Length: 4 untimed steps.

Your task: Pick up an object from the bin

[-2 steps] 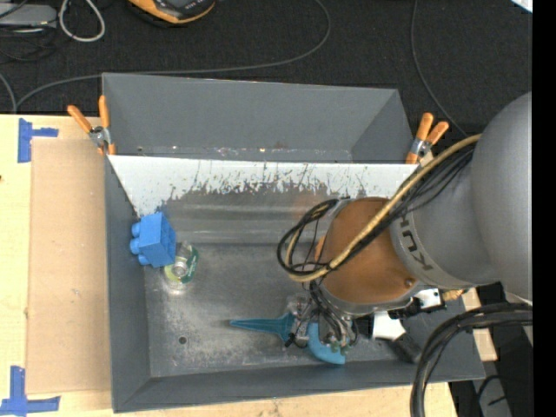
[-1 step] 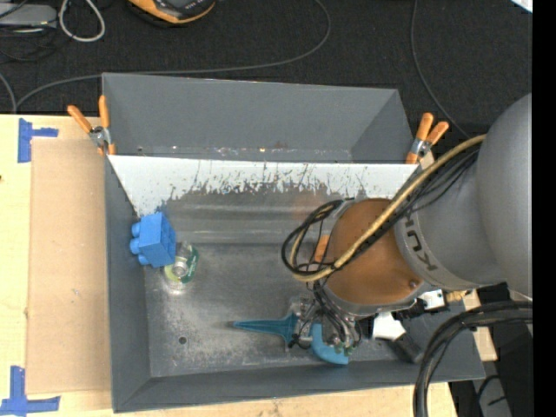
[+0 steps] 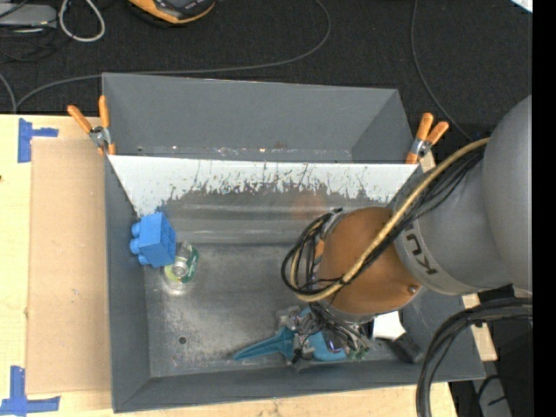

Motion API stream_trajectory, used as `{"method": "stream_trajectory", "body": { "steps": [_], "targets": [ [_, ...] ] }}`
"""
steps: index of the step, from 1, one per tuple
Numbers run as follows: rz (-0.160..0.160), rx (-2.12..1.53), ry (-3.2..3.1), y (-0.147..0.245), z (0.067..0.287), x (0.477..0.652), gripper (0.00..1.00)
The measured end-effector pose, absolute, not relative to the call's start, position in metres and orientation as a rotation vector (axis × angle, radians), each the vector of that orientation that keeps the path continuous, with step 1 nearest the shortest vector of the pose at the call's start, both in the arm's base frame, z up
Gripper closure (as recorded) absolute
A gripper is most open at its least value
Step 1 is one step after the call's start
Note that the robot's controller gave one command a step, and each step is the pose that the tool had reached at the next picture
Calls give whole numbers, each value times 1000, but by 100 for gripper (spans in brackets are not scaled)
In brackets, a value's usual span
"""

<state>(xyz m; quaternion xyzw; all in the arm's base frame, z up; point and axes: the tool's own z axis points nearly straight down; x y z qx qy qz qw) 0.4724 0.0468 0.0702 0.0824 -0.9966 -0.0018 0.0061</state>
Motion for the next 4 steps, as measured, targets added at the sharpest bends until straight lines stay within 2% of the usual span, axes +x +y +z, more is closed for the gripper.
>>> {"method": "stream_trajectory", "body": {
  "steps": [1, 2, 3, 4],
  "targets": [
    [-3, -202, -3125, 30, 84, 475, 100],
    [-8, 275, -3117, 52, 84, 479, 100],
    [-5, 53, -3123, 41, 175, 478, 100],
    [-10, 332, -3102, 61, 204, 493, 100]
  ]
}}
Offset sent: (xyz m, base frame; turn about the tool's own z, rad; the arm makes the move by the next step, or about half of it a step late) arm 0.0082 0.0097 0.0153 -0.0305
